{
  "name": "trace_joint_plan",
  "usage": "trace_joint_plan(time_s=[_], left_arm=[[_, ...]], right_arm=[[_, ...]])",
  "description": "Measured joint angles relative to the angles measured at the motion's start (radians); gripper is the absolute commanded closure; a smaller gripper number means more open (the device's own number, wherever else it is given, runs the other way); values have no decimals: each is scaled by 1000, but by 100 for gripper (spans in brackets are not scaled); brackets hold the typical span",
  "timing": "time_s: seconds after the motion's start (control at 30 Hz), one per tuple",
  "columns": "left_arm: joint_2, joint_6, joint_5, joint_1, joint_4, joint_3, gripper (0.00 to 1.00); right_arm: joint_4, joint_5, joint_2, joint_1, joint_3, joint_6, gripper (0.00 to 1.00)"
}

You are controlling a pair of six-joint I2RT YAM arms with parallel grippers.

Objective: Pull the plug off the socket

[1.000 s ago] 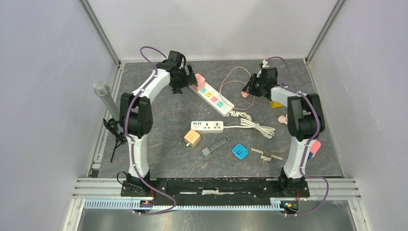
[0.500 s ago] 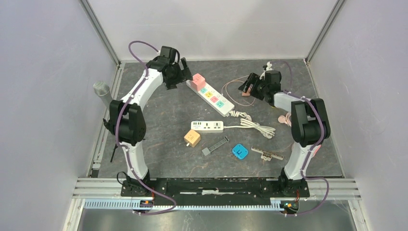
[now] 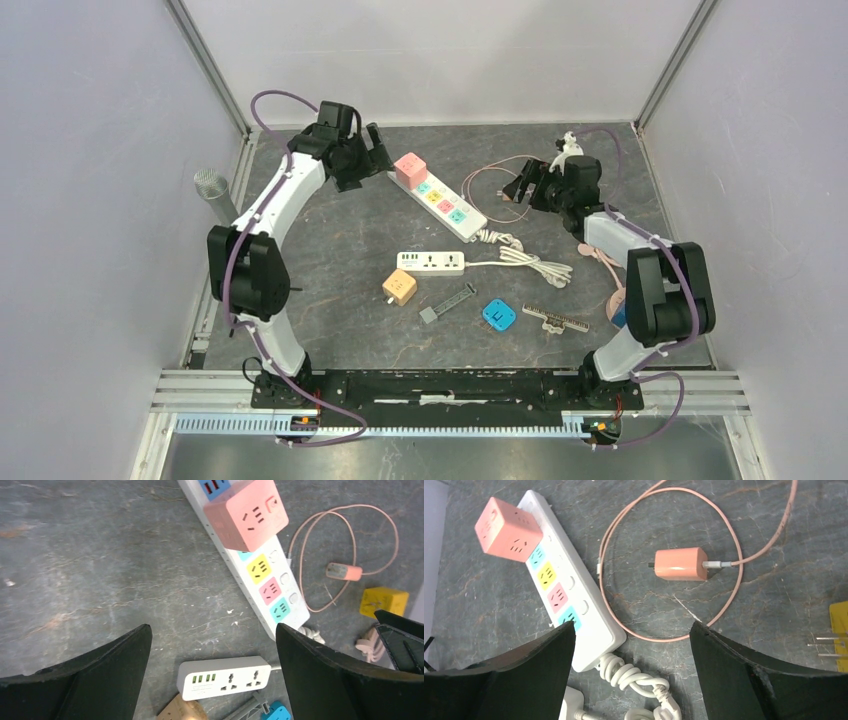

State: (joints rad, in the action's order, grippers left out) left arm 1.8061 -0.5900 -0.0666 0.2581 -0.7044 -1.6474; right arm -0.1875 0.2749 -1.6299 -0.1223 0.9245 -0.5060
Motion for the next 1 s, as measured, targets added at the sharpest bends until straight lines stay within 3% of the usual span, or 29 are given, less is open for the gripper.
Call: trace_joint_plan(time_s=[0.17, 0.33, 0.53, 0.73, 1.0], left_arm=[[11, -47, -111, -5, 71, 37, 0], [71, -146, -119, 7, 128, 0, 0], [267, -289, 84, 83, -21, -322, 0], [489, -371, 174, 121, -145, -670, 0], [565, -382, 308, 132, -239, -686, 0]], right_arm=[[-14, 52, 27, 0, 0, 70, 12], [-63, 147, 1, -1, 39, 100, 12], [-60, 141, -79, -28, 129, 123, 13], [57, 85, -139, -48, 207, 126, 13], [166, 37, -149, -51, 239, 146, 14]])
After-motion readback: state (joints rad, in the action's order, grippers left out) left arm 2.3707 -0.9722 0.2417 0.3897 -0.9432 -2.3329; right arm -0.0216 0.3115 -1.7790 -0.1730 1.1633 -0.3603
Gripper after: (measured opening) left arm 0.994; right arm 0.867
